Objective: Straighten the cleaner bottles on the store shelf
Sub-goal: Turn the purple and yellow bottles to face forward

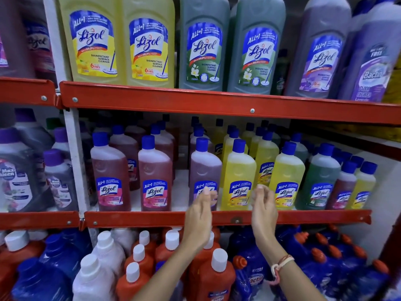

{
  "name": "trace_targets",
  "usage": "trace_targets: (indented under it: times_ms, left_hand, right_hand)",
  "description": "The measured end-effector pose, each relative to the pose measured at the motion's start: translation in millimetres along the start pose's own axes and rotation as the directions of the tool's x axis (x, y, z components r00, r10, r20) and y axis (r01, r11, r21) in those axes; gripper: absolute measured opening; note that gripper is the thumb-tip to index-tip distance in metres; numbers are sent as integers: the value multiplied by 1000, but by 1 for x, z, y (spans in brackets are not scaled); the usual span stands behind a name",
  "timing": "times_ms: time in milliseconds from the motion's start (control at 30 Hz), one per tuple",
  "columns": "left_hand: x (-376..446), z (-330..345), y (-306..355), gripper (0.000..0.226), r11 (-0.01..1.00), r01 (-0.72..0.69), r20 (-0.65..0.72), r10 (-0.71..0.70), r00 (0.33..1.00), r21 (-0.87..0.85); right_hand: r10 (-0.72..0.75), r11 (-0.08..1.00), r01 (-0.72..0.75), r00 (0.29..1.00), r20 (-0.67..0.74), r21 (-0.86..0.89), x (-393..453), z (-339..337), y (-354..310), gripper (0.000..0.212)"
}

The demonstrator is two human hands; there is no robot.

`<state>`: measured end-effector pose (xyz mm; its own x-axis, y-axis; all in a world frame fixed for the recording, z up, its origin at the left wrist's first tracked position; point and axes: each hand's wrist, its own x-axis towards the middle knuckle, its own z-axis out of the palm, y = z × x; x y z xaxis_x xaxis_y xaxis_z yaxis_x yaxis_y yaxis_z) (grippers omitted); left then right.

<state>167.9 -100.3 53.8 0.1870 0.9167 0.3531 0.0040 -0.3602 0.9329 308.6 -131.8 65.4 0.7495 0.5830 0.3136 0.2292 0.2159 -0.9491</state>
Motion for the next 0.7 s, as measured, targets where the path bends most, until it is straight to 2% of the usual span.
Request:
trace_targets:
  times_ms: [67,133,300,367,500,567,700]
  left_hand:
    - [2,20,0,94,998,44,174,-52,983,49]
    - [5,38,2,100,993,80,235,-98,967,85]
    - [13,50,9,104,976,217,192,-209,959,-20]
    - [14,49,13,105,973,230,192,-219,957,-37]
    - [12,52,18,92,977,209,210,-199,957,-30]
    - [14,54,12,98,976,216,218,-207,954,-18]
    - [18,56,7,94,975,224,220,-219,951,2]
  right_hand:
    - [53,999,-52,993,105,-14,7,-5,4,45]
    - [76,997,-72,974,216,-23,10,-7,5,53]
    - [54,999,-52,950,308,-17,18,-12,11,58]
    - [61,998,-62,952,301,-4,22,-15,14,61]
    - [50,999,-53,951,305,2,28,-23,13,69]
    - [55,998,-56,949,312,-8,30,-26,13,67]
    - [58,998,-63,944,325,5,28,-31,12,61]
